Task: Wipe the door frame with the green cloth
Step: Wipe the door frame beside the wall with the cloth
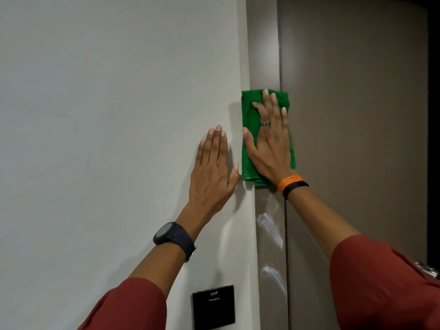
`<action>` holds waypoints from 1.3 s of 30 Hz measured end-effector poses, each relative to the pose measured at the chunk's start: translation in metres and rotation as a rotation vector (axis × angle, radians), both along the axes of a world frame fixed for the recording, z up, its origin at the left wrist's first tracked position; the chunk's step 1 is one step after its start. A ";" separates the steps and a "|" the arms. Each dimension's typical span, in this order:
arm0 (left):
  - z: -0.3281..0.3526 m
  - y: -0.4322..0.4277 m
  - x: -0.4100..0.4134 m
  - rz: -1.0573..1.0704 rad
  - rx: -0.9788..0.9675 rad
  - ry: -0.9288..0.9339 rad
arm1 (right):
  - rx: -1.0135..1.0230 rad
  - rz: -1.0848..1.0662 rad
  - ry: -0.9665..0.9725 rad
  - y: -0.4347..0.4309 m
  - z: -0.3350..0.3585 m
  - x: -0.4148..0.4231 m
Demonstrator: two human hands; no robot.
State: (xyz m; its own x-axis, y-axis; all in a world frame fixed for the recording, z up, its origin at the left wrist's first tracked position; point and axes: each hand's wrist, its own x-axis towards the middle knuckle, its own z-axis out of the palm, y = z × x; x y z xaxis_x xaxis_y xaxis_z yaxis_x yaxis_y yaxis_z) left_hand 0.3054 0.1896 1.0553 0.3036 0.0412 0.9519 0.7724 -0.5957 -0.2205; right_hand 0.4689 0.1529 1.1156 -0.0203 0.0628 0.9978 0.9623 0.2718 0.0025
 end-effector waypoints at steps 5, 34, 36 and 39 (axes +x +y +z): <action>0.001 0.014 0.008 0.076 0.090 0.013 | -0.002 -0.091 -0.054 0.002 0.016 0.008; -0.122 0.013 0.015 0.254 0.023 0.119 | -0.138 -0.098 -0.038 0.006 -0.215 0.018; -0.111 0.013 0.017 0.242 0.023 0.118 | -0.102 -0.103 -0.049 0.008 -0.168 0.020; -0.099 0.014 0.020 0.231 0.032 0.104 | -0.054 -0.110 -0.042 0.011 -0.105 0.020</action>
